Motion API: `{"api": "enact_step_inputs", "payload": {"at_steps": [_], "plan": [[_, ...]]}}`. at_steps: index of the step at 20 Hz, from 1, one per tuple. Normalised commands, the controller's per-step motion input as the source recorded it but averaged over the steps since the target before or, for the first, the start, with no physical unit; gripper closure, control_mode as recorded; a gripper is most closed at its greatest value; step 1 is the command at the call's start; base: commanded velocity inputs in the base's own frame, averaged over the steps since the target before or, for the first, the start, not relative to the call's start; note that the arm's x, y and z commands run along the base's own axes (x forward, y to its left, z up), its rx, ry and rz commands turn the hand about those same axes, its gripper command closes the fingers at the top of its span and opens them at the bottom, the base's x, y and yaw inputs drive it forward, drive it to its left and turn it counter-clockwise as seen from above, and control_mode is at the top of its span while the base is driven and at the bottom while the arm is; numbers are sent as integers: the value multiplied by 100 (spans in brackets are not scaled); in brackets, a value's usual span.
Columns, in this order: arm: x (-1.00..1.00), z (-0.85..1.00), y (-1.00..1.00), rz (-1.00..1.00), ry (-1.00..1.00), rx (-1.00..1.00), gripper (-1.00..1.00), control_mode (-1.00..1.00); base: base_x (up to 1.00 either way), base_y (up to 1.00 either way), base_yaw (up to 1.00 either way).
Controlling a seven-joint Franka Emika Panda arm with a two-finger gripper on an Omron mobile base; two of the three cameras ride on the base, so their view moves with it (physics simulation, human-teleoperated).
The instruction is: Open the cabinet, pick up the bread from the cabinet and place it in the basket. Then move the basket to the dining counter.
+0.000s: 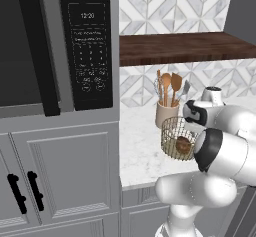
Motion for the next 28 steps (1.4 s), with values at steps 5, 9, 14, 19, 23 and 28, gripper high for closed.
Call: {"api": "enact_step_inputs", "payload": {"at_steps": [5, 9, 14, 19, 23, 28], "plan": [[0, -9, 6, 0, 0, 1, -100, -100, 0, 0, 0], [0, -6, 36, 0, 0, 0, 100, -100, 0, 0, 0], [0, -6, 40, 0, -1, 0, 100, -100, 0, 0, 0], [-20, 1, 26, -5, -4, -1, 100, -100, 0, 0, 0], [-29, 21, 15, -11, -3, 0, 100, -100, 0, 0, 0], [-21, 57, -3, -23, -1, 10, 100, -100, 0, 0, 0]]}}
